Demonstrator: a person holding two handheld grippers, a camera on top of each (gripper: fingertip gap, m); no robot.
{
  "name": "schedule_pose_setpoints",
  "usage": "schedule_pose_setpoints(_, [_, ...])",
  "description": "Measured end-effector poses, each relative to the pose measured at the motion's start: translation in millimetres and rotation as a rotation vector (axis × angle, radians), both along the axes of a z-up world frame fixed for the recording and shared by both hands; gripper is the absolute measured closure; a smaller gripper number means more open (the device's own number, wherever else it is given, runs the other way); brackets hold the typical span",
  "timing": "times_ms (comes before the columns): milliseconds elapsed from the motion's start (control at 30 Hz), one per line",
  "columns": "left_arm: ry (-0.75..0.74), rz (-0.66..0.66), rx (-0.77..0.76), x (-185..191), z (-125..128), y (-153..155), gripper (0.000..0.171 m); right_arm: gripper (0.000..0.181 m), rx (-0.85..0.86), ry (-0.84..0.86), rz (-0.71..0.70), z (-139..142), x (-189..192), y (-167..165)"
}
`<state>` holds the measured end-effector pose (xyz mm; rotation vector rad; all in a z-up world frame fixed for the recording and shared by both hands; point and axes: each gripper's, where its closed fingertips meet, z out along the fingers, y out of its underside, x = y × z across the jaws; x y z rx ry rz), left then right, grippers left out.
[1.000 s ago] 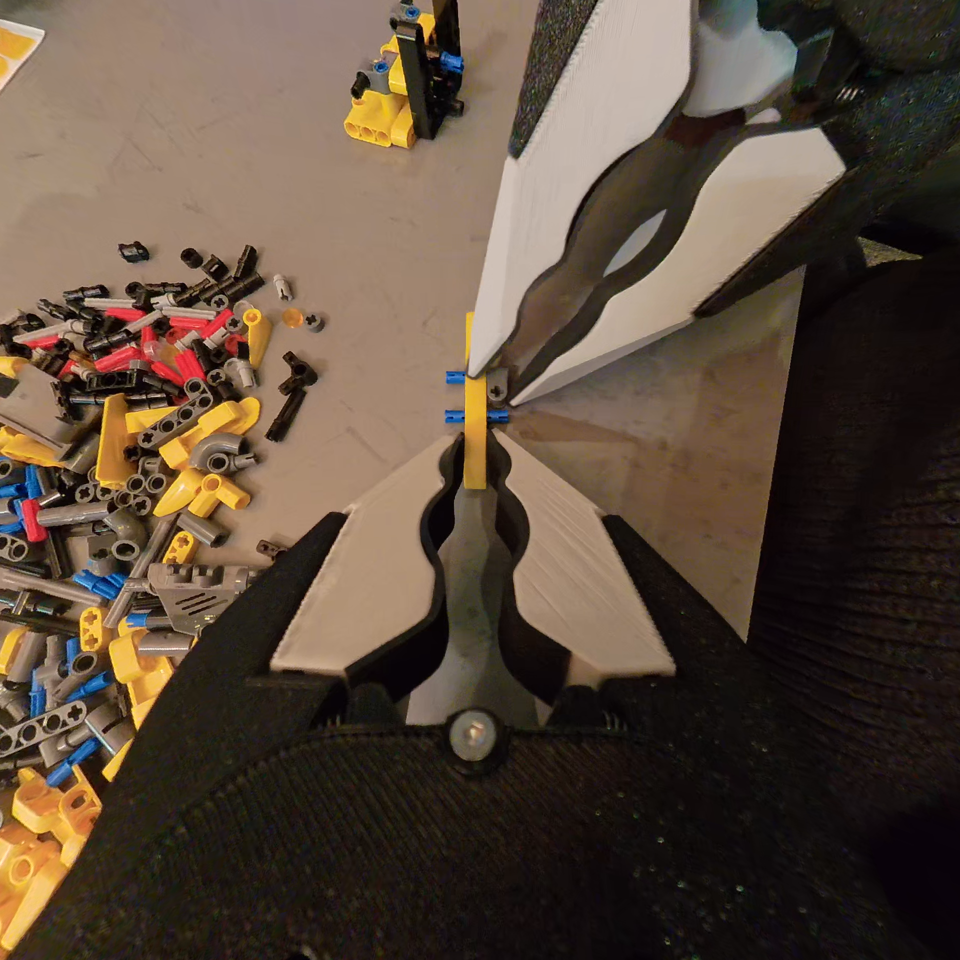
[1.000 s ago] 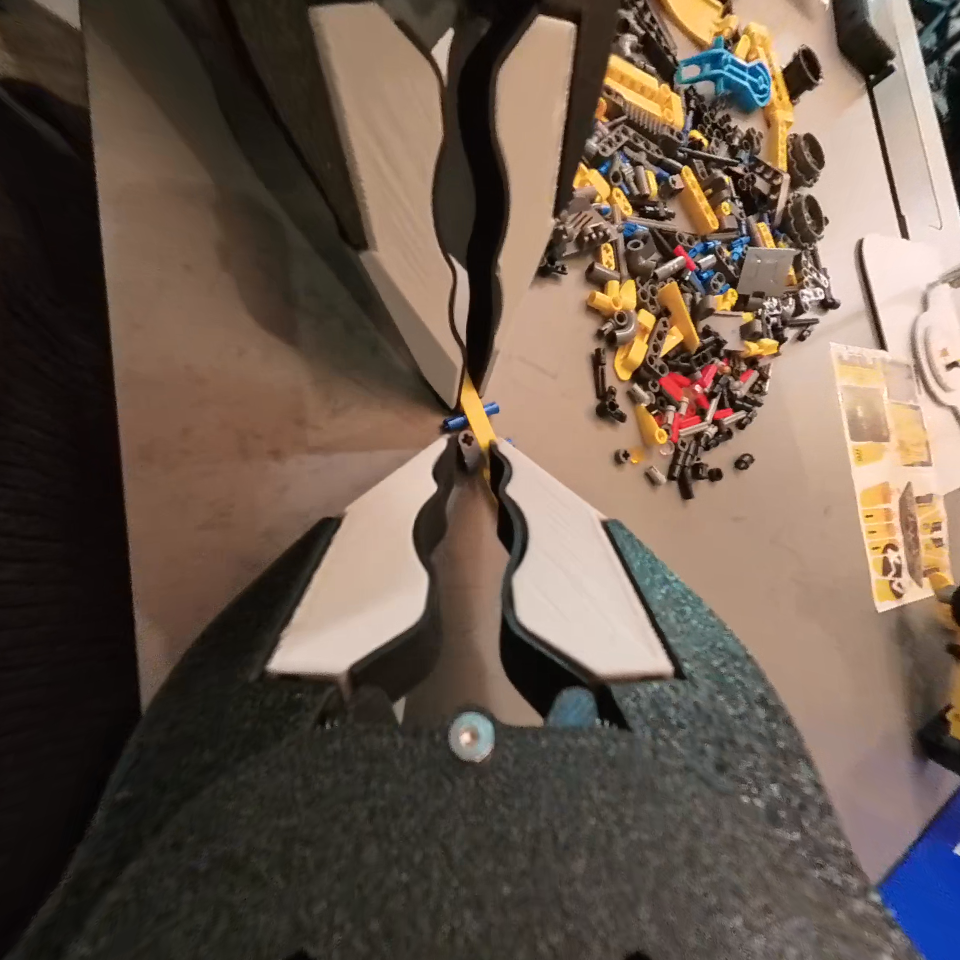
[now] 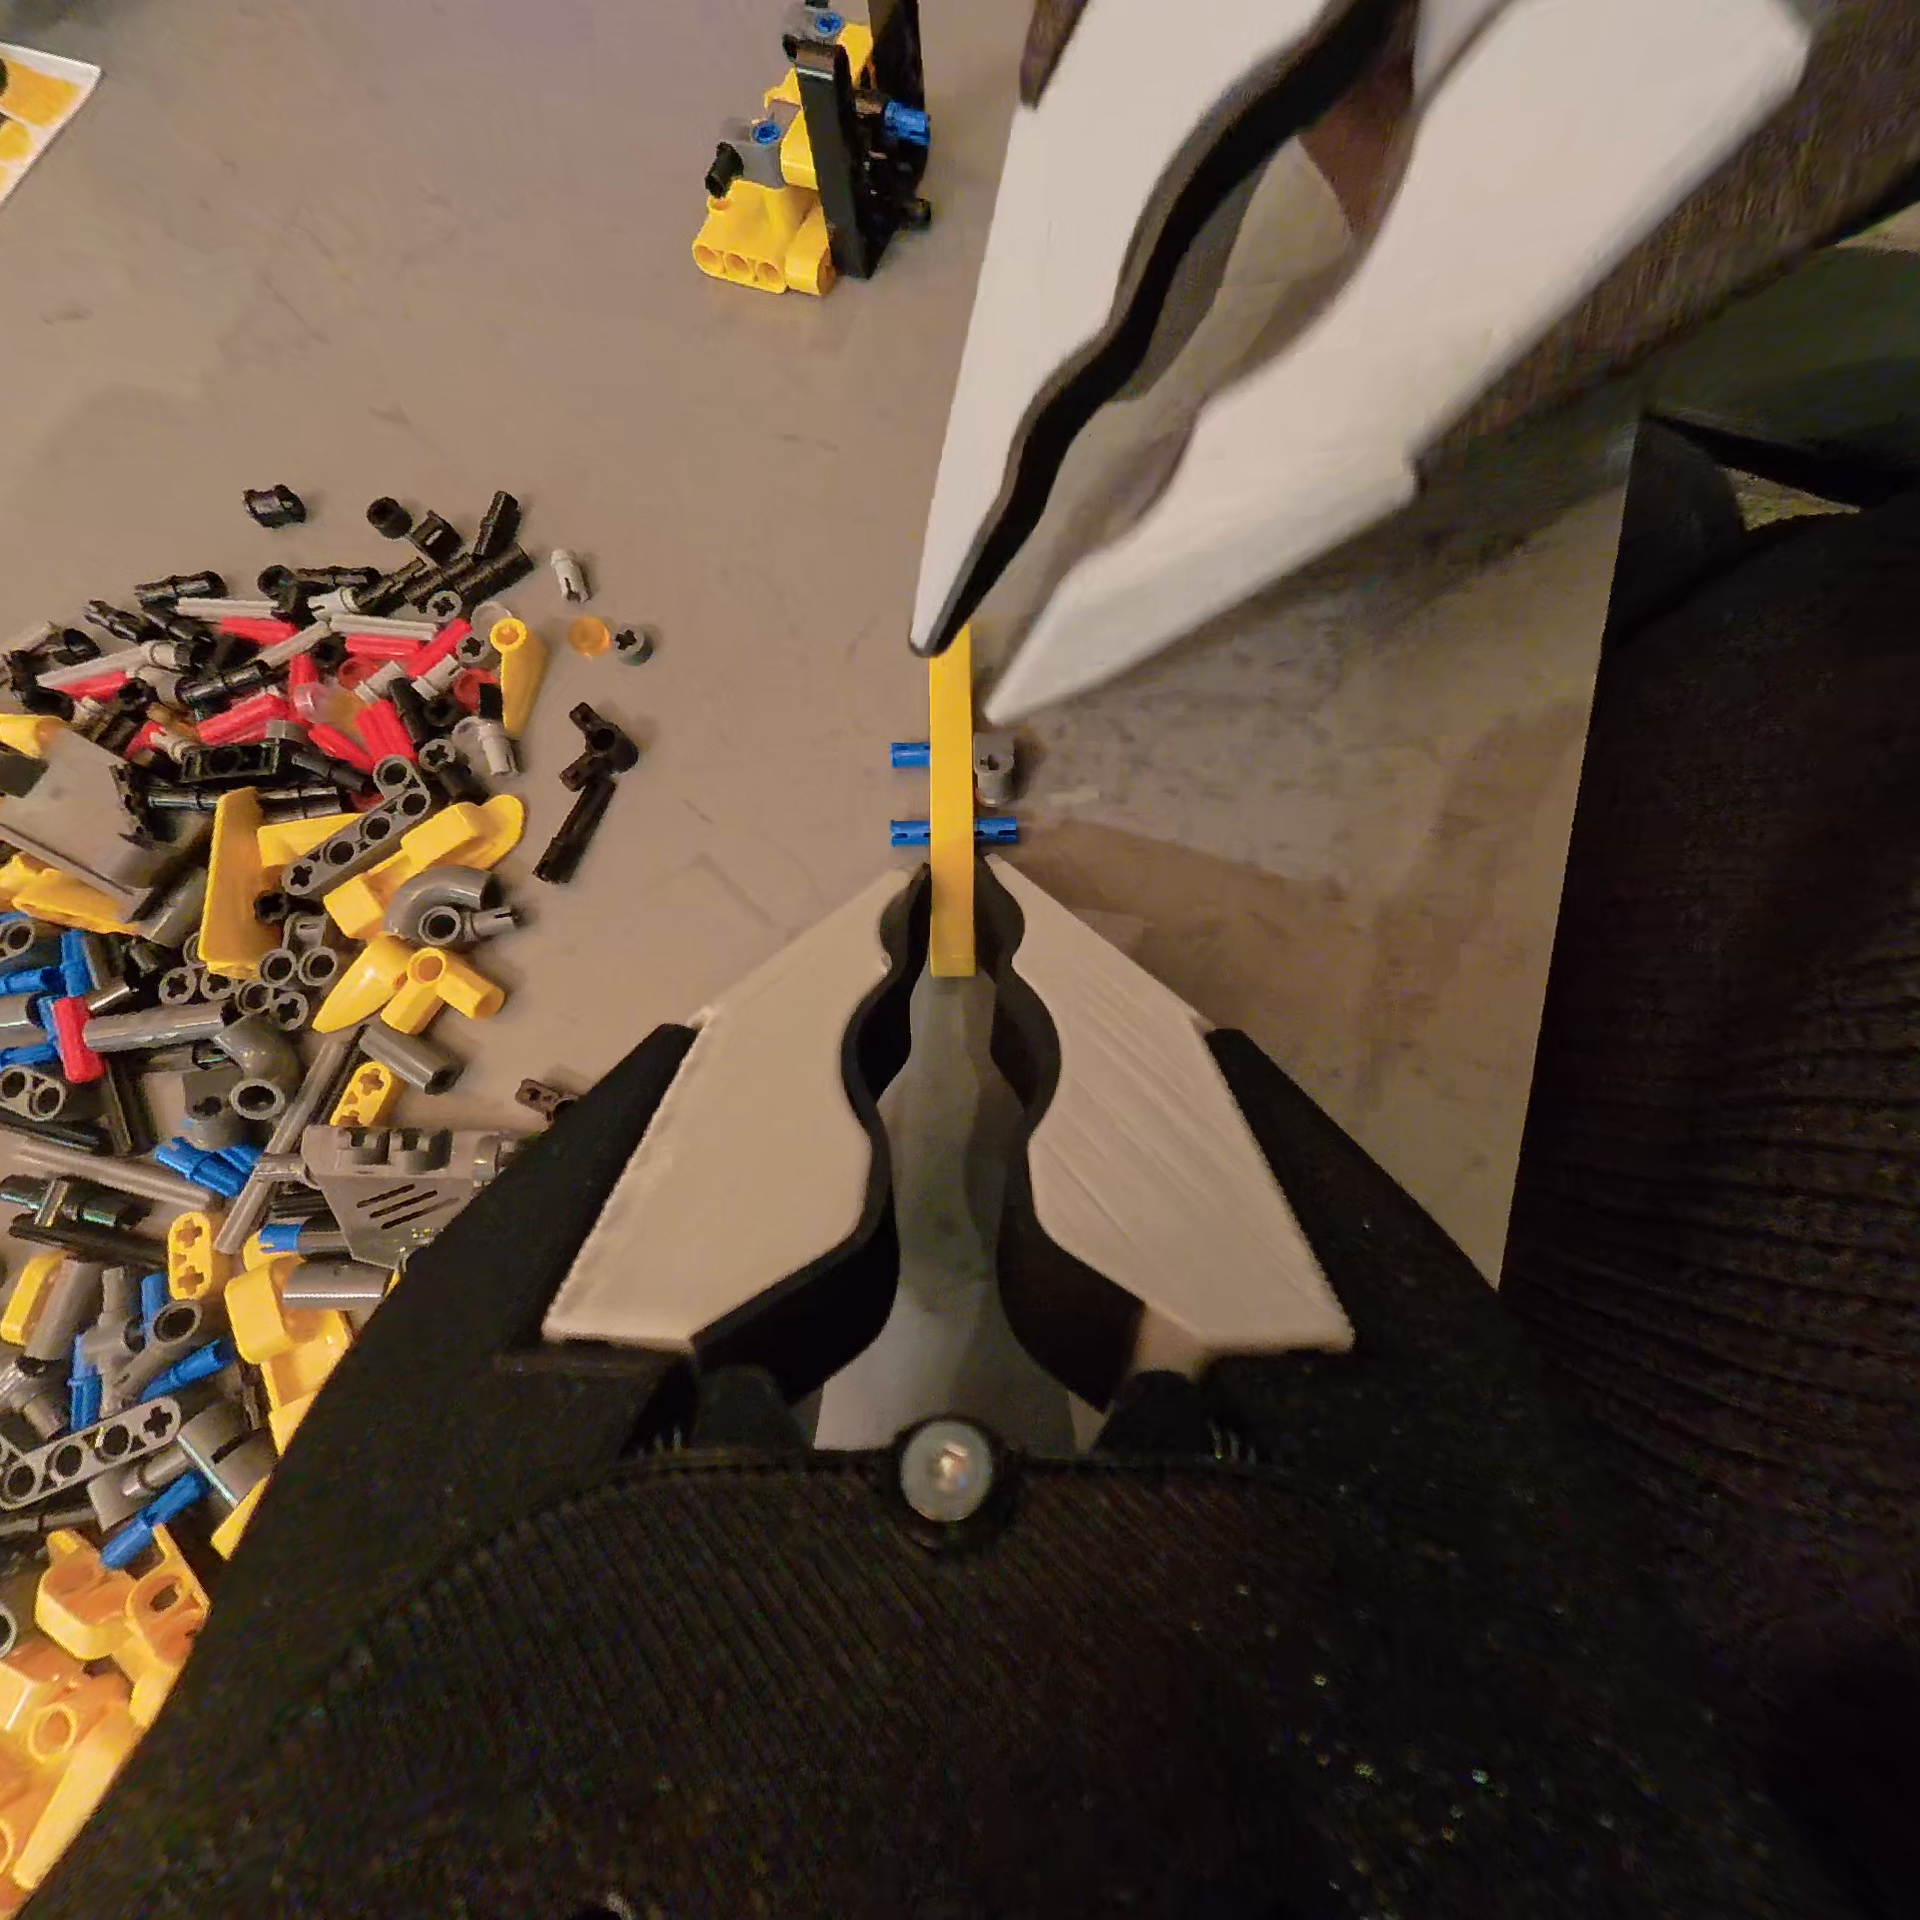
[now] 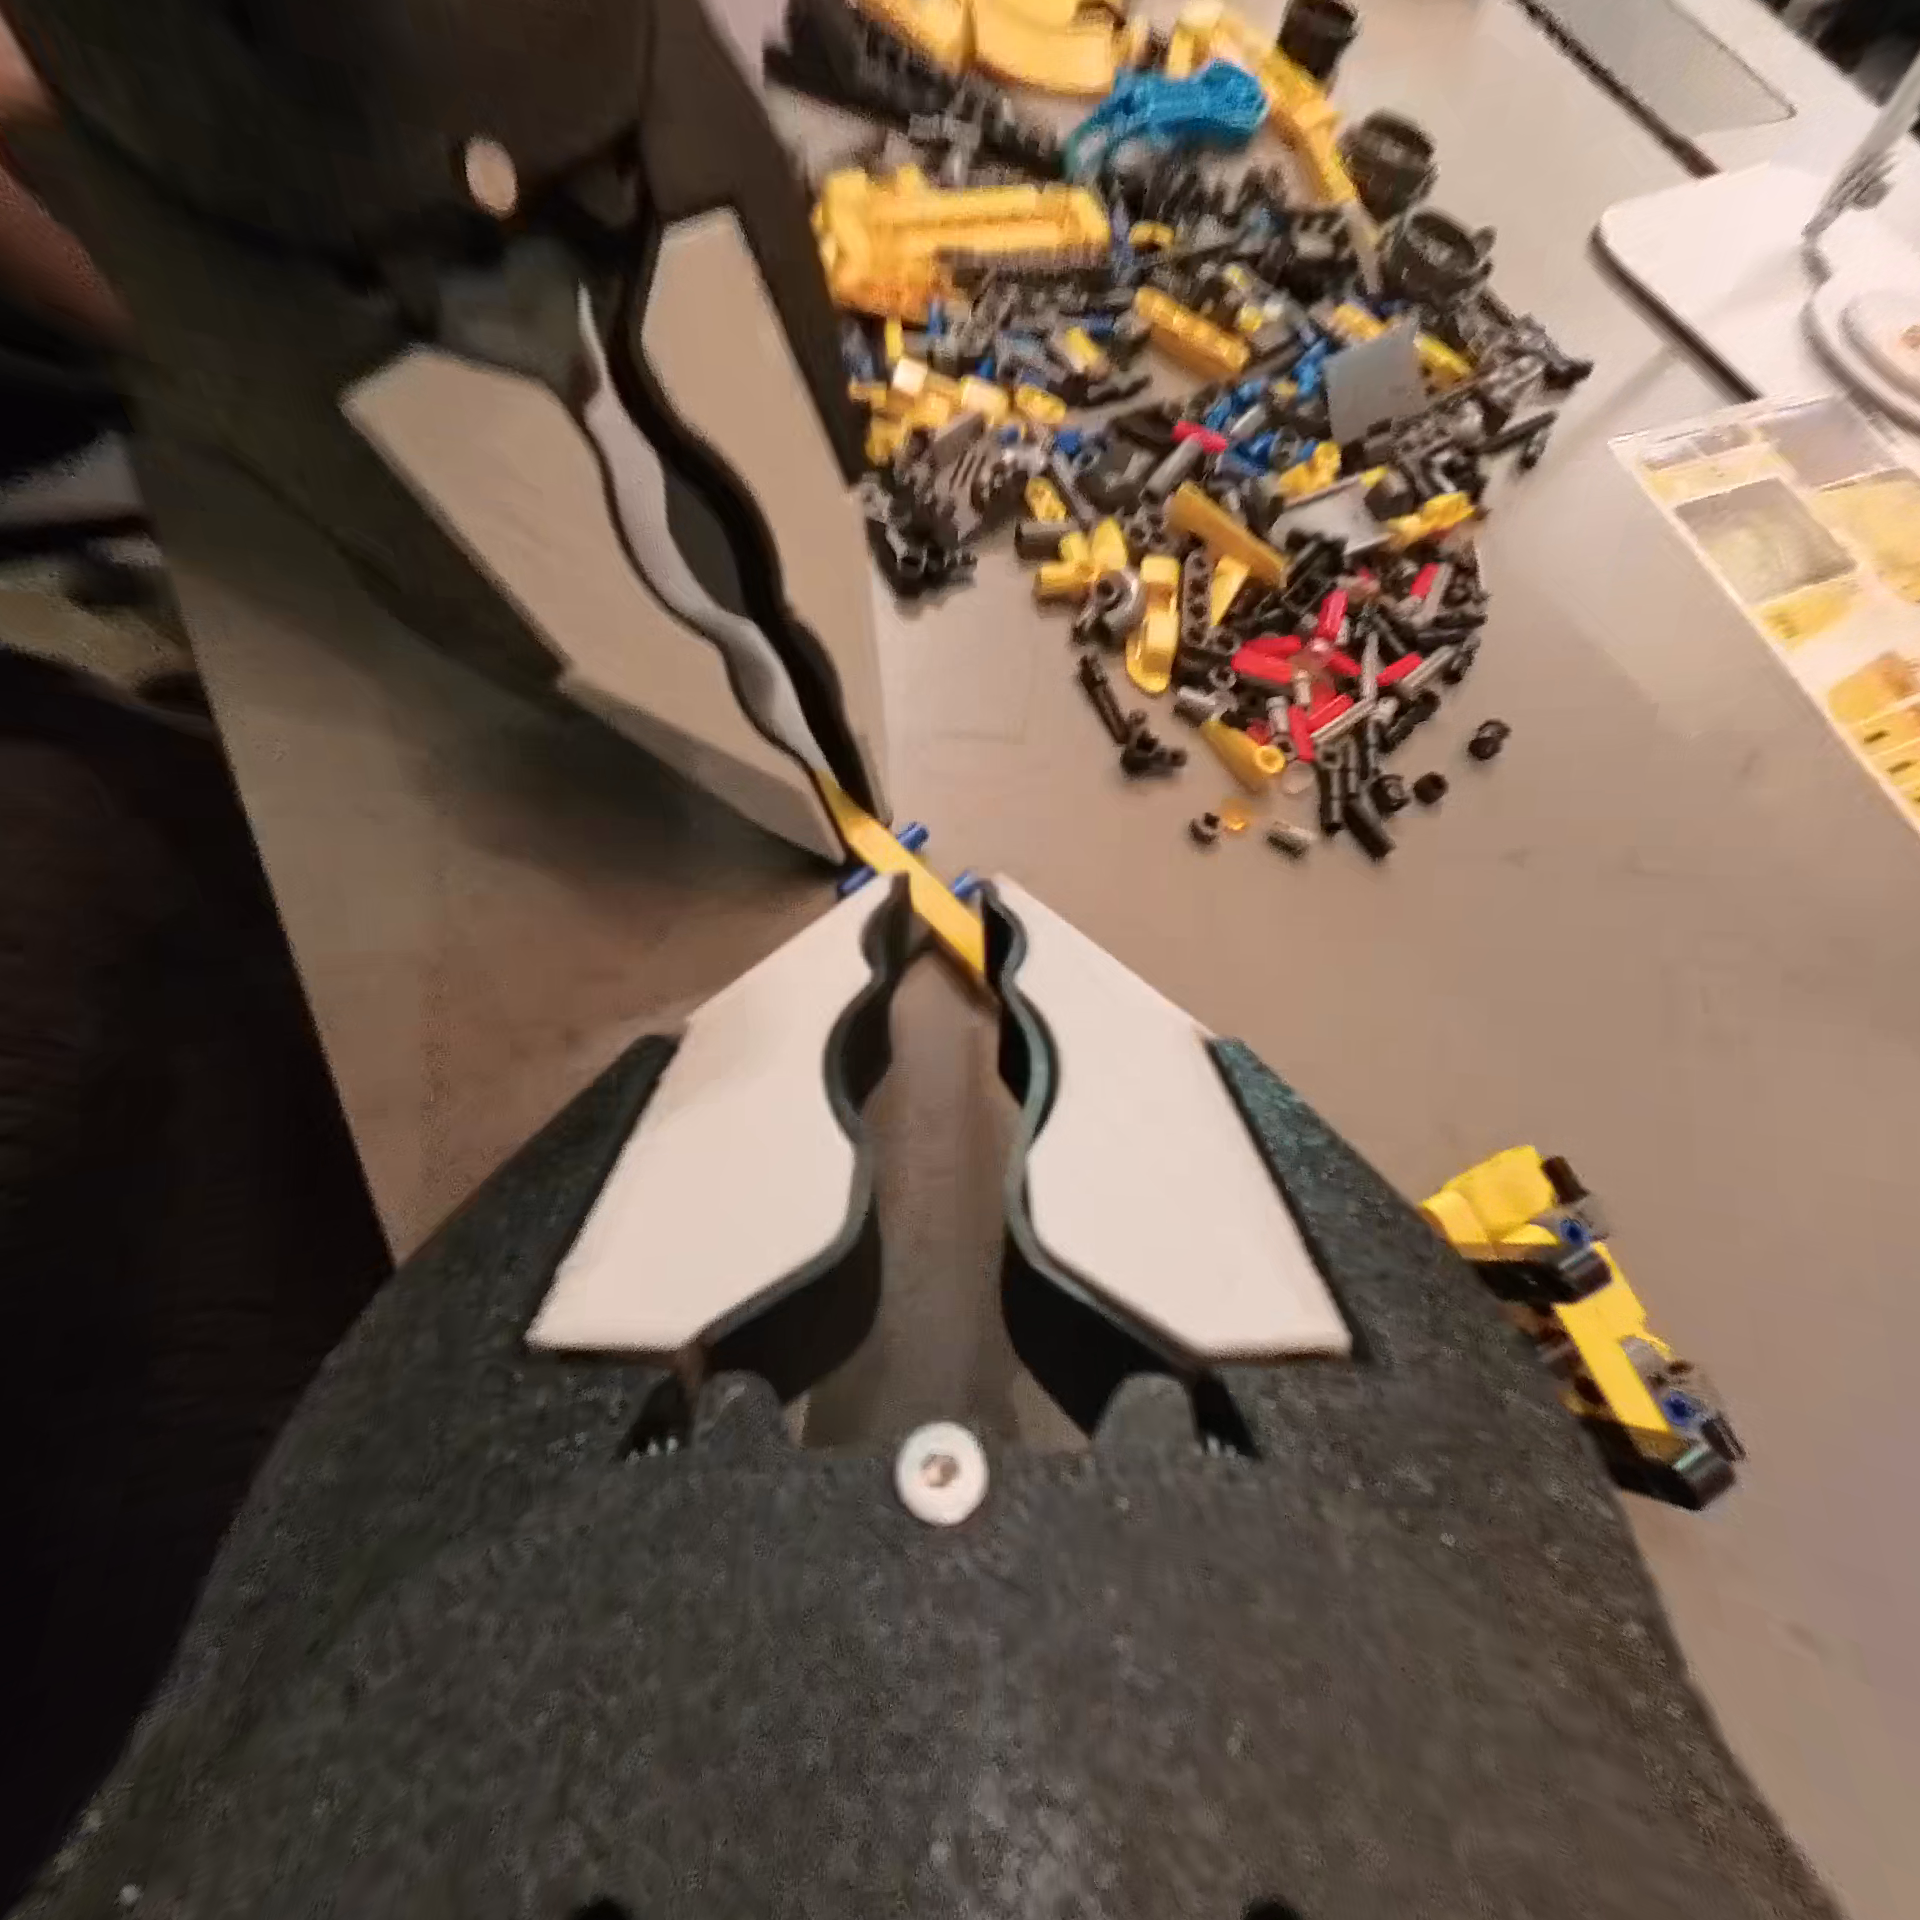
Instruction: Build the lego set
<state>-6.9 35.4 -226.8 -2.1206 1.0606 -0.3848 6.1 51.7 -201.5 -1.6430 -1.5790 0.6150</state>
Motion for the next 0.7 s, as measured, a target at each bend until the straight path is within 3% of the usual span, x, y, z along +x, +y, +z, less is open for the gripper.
schedule_pose_setpoints(67, [0.003,0.002,0.004,-0.1,0.0,0.3,0.166,0.161,0.057,-0.071,0.022,-11.7,-2.1,-6.2])
schedule_pose_setpoints(167, [0.008,0.003,0.011,-0.2,0.0,0.4,0.166,0.17,0.098,-0.096,0.024,-15.2,-4.9,-8.0])
schedule_pose_setpoints(700, [0.018,-0.002,0.024,0.3,0.1,-0.2,0.165,0.18,-0.171,-0.009,-0.073,-9.2,-4.2,-4.4])
